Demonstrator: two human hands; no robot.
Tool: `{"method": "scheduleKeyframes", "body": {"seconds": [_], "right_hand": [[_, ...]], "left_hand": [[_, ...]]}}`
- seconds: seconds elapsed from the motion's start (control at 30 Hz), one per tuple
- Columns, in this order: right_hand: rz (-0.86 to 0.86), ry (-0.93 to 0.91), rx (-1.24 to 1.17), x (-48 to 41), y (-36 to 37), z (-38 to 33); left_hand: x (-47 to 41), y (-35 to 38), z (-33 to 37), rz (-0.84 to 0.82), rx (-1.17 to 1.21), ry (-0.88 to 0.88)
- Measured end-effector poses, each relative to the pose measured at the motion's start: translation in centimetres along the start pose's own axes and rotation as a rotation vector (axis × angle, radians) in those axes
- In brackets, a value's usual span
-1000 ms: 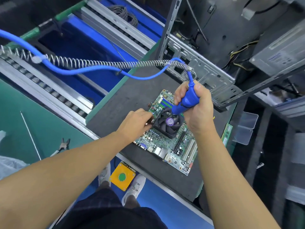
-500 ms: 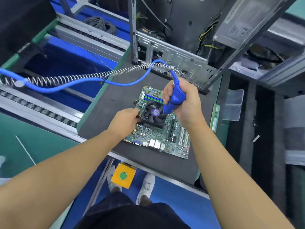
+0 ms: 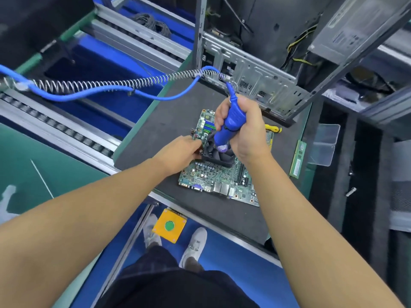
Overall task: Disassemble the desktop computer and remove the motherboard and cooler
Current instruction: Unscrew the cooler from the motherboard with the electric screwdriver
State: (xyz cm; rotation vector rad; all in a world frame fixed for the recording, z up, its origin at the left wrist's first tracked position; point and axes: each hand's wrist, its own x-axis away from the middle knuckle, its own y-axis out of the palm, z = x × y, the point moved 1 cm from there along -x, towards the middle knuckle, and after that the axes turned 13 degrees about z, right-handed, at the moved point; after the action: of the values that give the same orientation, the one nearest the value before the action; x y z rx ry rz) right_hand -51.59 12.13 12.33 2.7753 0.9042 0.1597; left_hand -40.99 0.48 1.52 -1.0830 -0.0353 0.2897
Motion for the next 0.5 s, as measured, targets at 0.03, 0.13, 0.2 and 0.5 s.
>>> {"method": "scheduleKeyframes", "body": {"seconds": [0.03,0.13,0.2,0.5], "right_hand": [[0.004,0.007,0.011,0.0,0.2,0.3],[0.004,0.008,0.055,-0.2,0.8,1.4],[-0.003,-0.001,0.08,-0.4,1.1,1.9],[-0.022,-0.013,-0.024,-0.9,1.7,1.4]], "left_hand": [[0.3,0.1,-0.1,0.027,0.05,-0.017],[1.6,0.7,-0.5,0.138,0.177,-0.086],[2.4,1.2,-0.4,0.233,0.256,-0.159],[3.2,2.1,0.0,0.348,0.433,-0.272]]}}
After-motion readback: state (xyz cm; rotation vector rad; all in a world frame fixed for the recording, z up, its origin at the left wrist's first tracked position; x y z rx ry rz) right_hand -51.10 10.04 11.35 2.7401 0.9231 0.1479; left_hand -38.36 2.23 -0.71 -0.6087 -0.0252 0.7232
